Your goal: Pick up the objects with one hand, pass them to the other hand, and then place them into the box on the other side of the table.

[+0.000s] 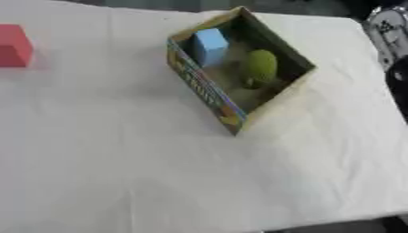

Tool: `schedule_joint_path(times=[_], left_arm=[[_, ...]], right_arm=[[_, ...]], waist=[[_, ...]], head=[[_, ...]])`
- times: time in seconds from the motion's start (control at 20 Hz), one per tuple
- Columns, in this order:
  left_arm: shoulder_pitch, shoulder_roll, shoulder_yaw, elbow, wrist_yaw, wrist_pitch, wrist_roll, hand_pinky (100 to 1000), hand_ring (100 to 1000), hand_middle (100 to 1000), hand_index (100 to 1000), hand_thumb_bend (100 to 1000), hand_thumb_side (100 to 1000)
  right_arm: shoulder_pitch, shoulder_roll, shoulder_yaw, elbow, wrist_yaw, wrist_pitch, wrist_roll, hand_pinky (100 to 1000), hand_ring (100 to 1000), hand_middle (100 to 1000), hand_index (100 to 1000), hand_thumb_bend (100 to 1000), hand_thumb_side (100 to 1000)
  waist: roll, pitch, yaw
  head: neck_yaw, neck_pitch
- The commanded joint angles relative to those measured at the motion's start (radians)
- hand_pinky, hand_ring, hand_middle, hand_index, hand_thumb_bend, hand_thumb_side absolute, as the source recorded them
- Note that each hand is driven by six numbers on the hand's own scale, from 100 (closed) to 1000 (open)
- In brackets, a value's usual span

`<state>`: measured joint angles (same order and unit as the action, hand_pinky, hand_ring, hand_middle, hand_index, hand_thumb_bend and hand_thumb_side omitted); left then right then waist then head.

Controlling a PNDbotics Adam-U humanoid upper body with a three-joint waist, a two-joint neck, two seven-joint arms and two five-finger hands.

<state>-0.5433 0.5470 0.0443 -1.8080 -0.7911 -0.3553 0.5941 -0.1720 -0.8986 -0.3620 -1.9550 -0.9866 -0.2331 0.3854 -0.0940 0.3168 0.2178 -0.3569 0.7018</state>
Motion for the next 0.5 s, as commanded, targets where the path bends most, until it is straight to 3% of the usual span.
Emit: schedule_joint_path(times=[0.05,0.15,0.2,0.3,0.35,0.45,0.5], left_arm=[[-0.09,0.079,0.008,0.106,-0.057,0.032,-0.188,660,621,760,851,672,453],[-0.187,0.118,-0.012,0.212,-0.044,0.028,-0.335,662,604,739,835,587,484],[-0.226,0.132,-0.018,0.26,-0.013,0.024,-0.387,662,604,739,835,587,484],[-0.3,0.164,-0.04,0.354,0.056,0.022,-0.482,681,618,749,859,269,666],[-0.347,0.182,-0.06,0.417,0.085,0.022,-0.536,689,629,755,859,227,701],[-0.432,0.201,-0.093,0.549,0.108,0.015,-0.633,713,672,775,873,275,798],[-0.473,0.199,-0.103,0.617,0.106,0.011,-0.68,717,681,778,876,373,785]], right_arm=[[0.013,0.029,-0.035,-0.044,0.01,0.061,0.021,1000,1000,1000,1000,100,500],[0.023,0.05,-0.042,-0.045,0.013,0.089,0.04,1000,1000,1000,1000,100,510],[0.029,0.056,-0.048,-0.045,0.01,0.093,0.046,1000,1000,1000,1000,100,510],[0.046,0.066,-0.06,-0.045,0.005,0.092,0.051,1000,1000,1000,1000,100,526],[0.059,0.071,-0.067,-0.045,0.003,0.089,0.051,1000,1000,1000,1000,100,529],[0.079,0.079,-0.08,-0.045,0.001,0.086,0.052,1000,1000,1000,1000,100,530],[0.085,0.081,-0.084,-0.045,-0.001,0.085,0.051,1000,1000,1000,1000,100,530]], waist=[[0.023,-0.034,-0.006],[0.033,-0.039,-0.014],[0.036,-0.04,-0.016],[0.044,-0.043,-0.024],[0.05,-0.044,-0.03],[0.058,-0.046,-0.042],[0.06,-0.047,-0.048]], head=[[0.016,0.003],[0.021,0.007],[0.022,0.008],[0.029,0.012],[0.037,0.015],[0.052,0.019],[0.057,0.02]])
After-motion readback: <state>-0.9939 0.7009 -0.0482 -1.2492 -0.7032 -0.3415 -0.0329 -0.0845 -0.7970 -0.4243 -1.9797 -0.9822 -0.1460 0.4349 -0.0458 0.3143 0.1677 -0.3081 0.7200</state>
